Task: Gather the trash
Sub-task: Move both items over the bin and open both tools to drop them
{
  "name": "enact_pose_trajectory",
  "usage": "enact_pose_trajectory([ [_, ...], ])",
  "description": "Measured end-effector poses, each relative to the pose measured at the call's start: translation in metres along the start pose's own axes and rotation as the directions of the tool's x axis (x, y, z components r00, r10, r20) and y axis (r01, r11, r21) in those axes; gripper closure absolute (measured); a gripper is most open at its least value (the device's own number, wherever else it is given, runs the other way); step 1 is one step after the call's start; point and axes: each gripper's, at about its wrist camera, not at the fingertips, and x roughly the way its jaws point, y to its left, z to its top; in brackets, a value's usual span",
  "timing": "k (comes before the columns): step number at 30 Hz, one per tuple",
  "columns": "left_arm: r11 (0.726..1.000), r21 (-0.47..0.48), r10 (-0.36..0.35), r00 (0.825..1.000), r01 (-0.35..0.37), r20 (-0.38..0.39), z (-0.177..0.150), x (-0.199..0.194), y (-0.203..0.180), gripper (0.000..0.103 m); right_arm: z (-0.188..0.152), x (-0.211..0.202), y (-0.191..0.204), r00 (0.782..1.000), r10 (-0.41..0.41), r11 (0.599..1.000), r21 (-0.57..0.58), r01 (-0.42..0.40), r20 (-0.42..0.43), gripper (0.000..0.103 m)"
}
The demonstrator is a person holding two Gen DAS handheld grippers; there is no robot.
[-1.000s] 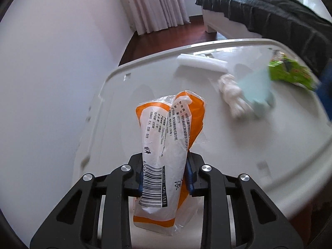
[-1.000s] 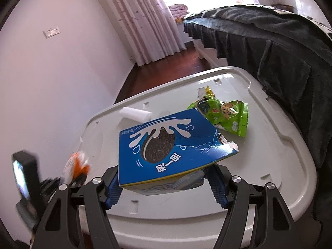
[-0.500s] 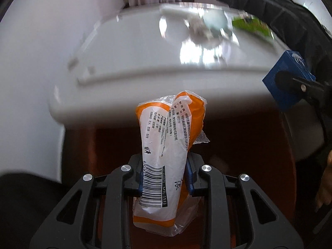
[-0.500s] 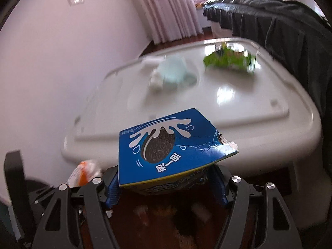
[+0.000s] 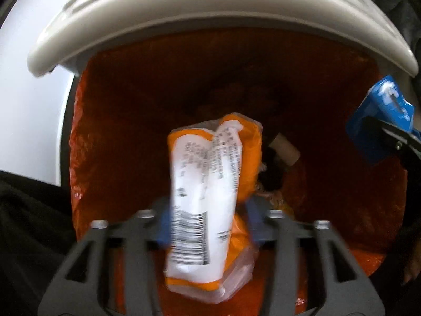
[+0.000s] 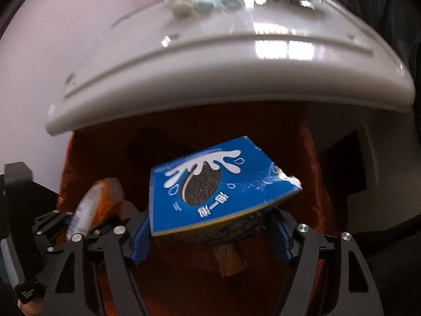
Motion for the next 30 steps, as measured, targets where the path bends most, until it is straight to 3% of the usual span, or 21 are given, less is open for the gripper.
enact_pose_trajectory([
  [1,1.0,-0.006,0.009,1.0,-0.009,0.005,0.0,-0.001,0.001,0.031,0.001,0.002,0.0,1.0,-0.004,1.0,0.004,0.005,-0.01,0.021],
  [4,0.999,-0.022,0.028,0.999,-0.028,0.02,-0.002,-0.004,0.002,0.024,-0.001,-0.003,-0.003,1.0,-0.008,1.0,0.015,0.008,0.013,0.019],
  [19,0.999,-0.013,0.045,0.999,-0.044,0.029,0.007,-0.003,0.001,0.024,-0.001,-0.009,-0.012,0.999,0.008,0.999,0.053,-0.01,0.038,0.019],
  [23,1.0,-0.018,0.026,0.999,-0.025,0.038,0.007,-0.006,0.006,0.024,0.006,-0.018,-0.014,0.997,0.023,0.997,0.066,-0.028,0.079,0.019],
  [30,0.999,0.004,-0.043,0.987,0.043,0.158,0.004,-0.028,-0.003,0.024,0.048,-0.051,-0.024,0.978,0.037,0.997,0.064,-0.052,0.207,0.019],
])
